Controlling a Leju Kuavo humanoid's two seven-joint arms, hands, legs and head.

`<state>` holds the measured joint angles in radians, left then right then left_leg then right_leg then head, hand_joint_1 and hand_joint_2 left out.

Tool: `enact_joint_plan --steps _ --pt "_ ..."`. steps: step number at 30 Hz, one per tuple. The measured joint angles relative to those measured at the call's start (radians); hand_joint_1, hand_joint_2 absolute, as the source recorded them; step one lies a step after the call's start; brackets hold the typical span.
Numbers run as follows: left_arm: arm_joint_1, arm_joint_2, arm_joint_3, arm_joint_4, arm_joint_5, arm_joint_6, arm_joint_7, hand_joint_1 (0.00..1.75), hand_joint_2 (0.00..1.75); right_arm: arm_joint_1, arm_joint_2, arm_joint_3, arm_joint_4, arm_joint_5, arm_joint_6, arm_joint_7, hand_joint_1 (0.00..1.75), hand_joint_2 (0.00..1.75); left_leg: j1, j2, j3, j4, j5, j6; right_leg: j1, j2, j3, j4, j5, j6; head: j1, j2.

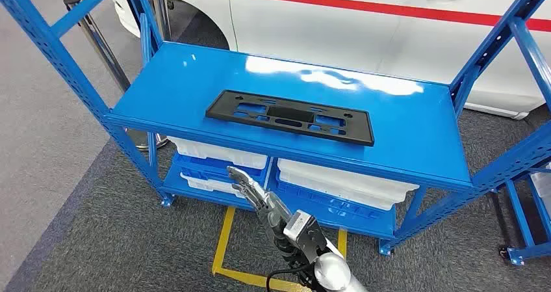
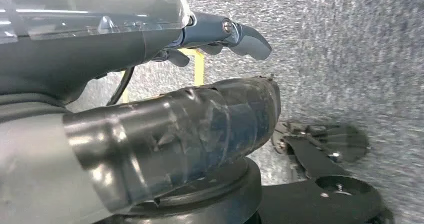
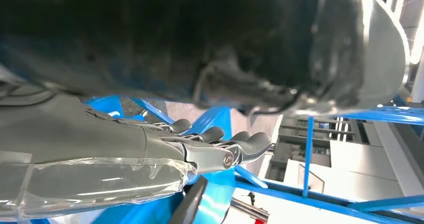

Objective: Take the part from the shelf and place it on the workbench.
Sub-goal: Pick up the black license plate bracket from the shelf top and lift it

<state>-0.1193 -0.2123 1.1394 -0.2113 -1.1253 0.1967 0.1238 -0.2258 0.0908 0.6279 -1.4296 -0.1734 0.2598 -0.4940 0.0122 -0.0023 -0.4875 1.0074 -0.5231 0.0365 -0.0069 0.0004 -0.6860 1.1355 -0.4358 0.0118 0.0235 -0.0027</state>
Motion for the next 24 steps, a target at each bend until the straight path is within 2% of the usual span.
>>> enact_joint_plan --steps 1,2,3,5,6,7,8,10,12,13,14,15,17,18,19,20,22,24 --pt "0.002 -0.001 0.004 0.0 0.002 0.002 -0.002 0.0 0.0 0.0 -0.001 0.0 0.0 0.001 -0.001 0.0 0.0 0.0 0.0 0.0 0.005 0.0 -0.006 -0.002 0.002 0.0 0.007 -0.025 0.015 -0.002 0.0 0.0" --pt "0.001 -0.001 0.007 0.0 0.004 0.004 -0.004 0.0 0.0 0.0 -0.002 0.0 0.0 0.002 -0.001 0.0 0.0 0.0 -0.001 -0.001 0.007 0.0 -0.01 -0.005 0.005 -0.001 0.01 -0.042 0.011 -0.005 0.0 0.0" --pt "0.001 -0.002 0.012 0.0 0.009 0.006 -0.008 0.0 0.0 0.001 -0.003 0.0 0.0 0.004 -0.001 0.0 0.0 0.0 -0.001 -0.001 0.012 -0.002 -0.018 -0.012 0.008 -0.001 0.021 -0.075 0.024 -0.01 0.0 0.0" --pt "-0.001 -0.003 0.02 0.0 0.014 0.01 -0.013 0.0 0.0 0.002 -0.005 0.0 -0.001 0.008 -0.002 -0.001 0.0 0.0 -0.002 -0.001 0.021 -0.001 -0.023 -0.026 0.013 0.0 0.03 -0.092 0.01 -0.022 0.001 0.0" --pt "-0.001 -0.003 0.023 0.001 0.017 0.011 -0.015 0.0 0.0 0.003 -0.006 0.0 -0.002 0.009 -0.001 -0.001 0.0 0.0 -0.002 0.0 0.026 0.003 -0.024 -0.032 0.01 0.002 0.041 -0.096 0.012 -0.029 0.001 0.0" --pt "-0.001 -0.003 0.027 0.001 0.019 0.012 -0.017 0.0 0.0 0.003 -0.006 0.0 -0.003 0.011 -0.001 -0.001 0.0 0.0 -0.002 0.001 0.028 0.02 -0.022 -0.036 0.008 0.003 0.054 -0.102 0.006 -0.036 0.001 0.0" --pt "-0.001 -0.003 0.03 0.001 0.02 0.012 -0.019 0.0 0.0 0.002 -0.006 0.0 -0.004 0.011 -0.001 -0.001 0.0 0.0 -0.001 0.0 0.014 0.052 -0.023 -0.04 0.006 0.003 0.069 -0.107 0.0 -0.042 0.001 0.0" --pt "-0.002 -0.003 0.035 0.001 0.021 0.012 -0.021 0.0 0.0 0.002 -0.007 0.001 -0.006 0.012 0.0 -0.002 0.0 0.0 0.001 0.0 -0.057 0.165 -0.044 -0.044 0.006 0.002 0.097 -0.114 -0.018 -0.048 0.001 0.0" --pt "0.001 -0.003 0.037 0.001 0.022 0.012 -0.022 0.0 0.0 0.003 -0.007 0.001 -0.006 0.012 0.0 -0.002 0.0 0.0 0.001 0.001 -0.144 0.26 -0.094 -0.045 0.009 0.004 0.124 -0.115 -0.04 -0.051 0.0 0.0" --pt "0.003 -0.003 0.038 0.001 0.022 0.012 -0.023 0.0 0.0 0.004 -0.007 0.001 -0.006 0.012 0.0 -0.002 0.0 0.0 0.0 0.001 -0.172 0.269 -0.112 -0.045 0.01 0.006 0.141 -0.116 -0.054 -0.051 0.0 0.0" --pt "0.007 -0.003 0.039 0.001 0.022 0.012 -0.024 0.0 0.0 0.004 -0.007 0.001 -0.006 0.012 0.0 -0.002 0.0 0.0 0.0 0.001 -0.188 0.251 -0.112 -0.043 0.012 0.009 0.159 -0.116 -0.068 -0.051 0.0 0.0" --pt "0.009 -0.003 0.04 0.001 0.023 0.012 -0.025 0.0 0.0 0.004 -0.007 0.001 -0.006 0.012 0.0 -0.002 0.0 0.0 0.0 0.0 -0.195 0.209 -0.083 -0.04 0.014 0.01 0.18 -0.116 -0.083 -0.051 0.0 0.0" --pt "0.011 -0.002 0.042 0.001 0.023 0.012 -0.027 0.0 0.0 0.004 -0.008 0.002 -0.005 0.012 0.0 -0.002 0.0 0.0 -0.005 -0.001 -0.198 0.105 0.039 -0.026 0.018 0.012 0.214 -0.114 -0.114 -0.047 0.001 0.0" --pt "0.011 -0.002 0.044 0.001 0.023 0.012 -0.028 0.0 0.0 0.005 -0.009 0.002 -0.004 0.013 0.0 -0.002 0.0 0.0 -0.01 -0.002 -0.197 0.071 0.093 -0.02 0.019 0.013 0.225 -0.112 -0.129 -0.043 0.001 0.0" --pt "0.011 -0.001 0.045 0.001 0.023 0.011 -0.029 0.0 0.0 0.005 -0.009 0.003 -0.003 0.014 0.0 -0.001 0.0 0.0 -0.014 -0.002 -0.194 0.053 0.124 -0.014 0.018 0.014 0.235 -0.11 -0.14 -0.038 0.002 0.0" --pt "0.01 -0.001 0.047 0.001 0.023 0.011 -0.03 0.0 0.0 0.005 -0.01 0.003 -0.004 0.015 0.0 -0.001 0.0 0.0 -0.018 -0.002 -0.189 0.049 0.127 -0.009 0.018 0.016 0.243 -0.106 -0.145 -0.031 0.002 0.0" --pt "0.005 -0.001 0.048 0.001 0.023 0.011 -0.031 0.0 0.0 0.003 -0.009 0.003 -0.007 0.016 0.0 -0.002 0.0 0.0 -0.016 -0.001 -0.169 0.036 0.12 0.001 0.014 0.015 0.234 -0.076 -0.136 -0.021 0.002 0.0" --pt "0.002 -0.001 0.048 0.001 0.023 0.011 -0.032 0.0 0.0 0.001 -0.01 0.003 -0.009 0.016 0.0 -0.003 0.0 0.0 -0.013 -0.001 -0.146 0.02 0.112 0.011 0.011 0.012 0.174 0.019 -0.127 -0.011 0.002 0.0"
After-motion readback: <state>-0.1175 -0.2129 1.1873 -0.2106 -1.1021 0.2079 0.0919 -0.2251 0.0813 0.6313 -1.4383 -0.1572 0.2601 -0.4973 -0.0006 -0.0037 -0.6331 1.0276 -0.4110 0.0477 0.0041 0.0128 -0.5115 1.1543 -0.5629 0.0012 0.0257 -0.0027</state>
